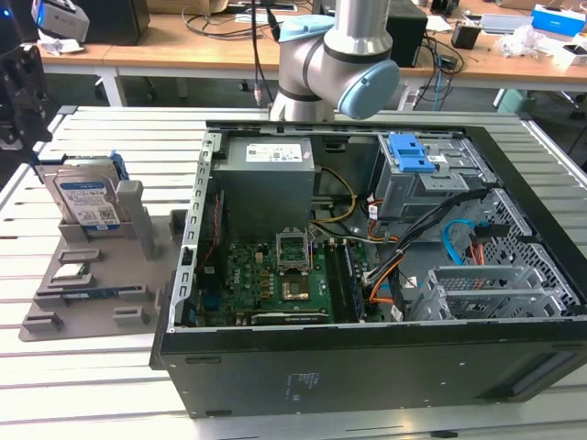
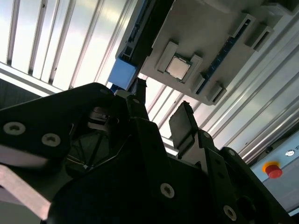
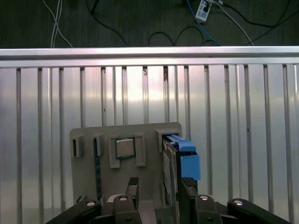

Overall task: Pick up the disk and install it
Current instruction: 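Pick up the disk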

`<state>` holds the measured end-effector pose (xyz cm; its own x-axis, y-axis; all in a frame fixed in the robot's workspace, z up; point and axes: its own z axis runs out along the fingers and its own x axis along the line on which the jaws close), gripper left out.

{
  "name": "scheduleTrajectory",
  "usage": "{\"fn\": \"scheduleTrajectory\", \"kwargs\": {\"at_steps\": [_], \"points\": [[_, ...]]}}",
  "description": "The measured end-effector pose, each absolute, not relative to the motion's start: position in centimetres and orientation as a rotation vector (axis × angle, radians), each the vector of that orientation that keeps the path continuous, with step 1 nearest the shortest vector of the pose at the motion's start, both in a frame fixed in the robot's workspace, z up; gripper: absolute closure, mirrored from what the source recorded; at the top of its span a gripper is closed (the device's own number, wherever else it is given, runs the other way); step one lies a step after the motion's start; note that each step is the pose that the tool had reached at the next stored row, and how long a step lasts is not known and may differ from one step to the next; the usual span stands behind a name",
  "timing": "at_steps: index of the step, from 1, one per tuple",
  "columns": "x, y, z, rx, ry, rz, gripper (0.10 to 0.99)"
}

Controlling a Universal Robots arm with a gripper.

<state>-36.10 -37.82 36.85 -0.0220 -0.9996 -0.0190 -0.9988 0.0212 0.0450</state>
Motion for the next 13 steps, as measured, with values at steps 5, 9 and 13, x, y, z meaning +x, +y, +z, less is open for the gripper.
{"fn": "scheduleTrajectory", "kwargs": {"at_steps": [5, 9, 13], "points": [[-35.98, -37.82, 36.64, 2.184, -2.232, -0.071, 0.604], [-35.87, -37.82, 36.44, 2.184, -2.232, -0.071, 0.604], [-35.71, -37.82, 36.19, 2.184, -2.232, -0.071, 0.604]]}}
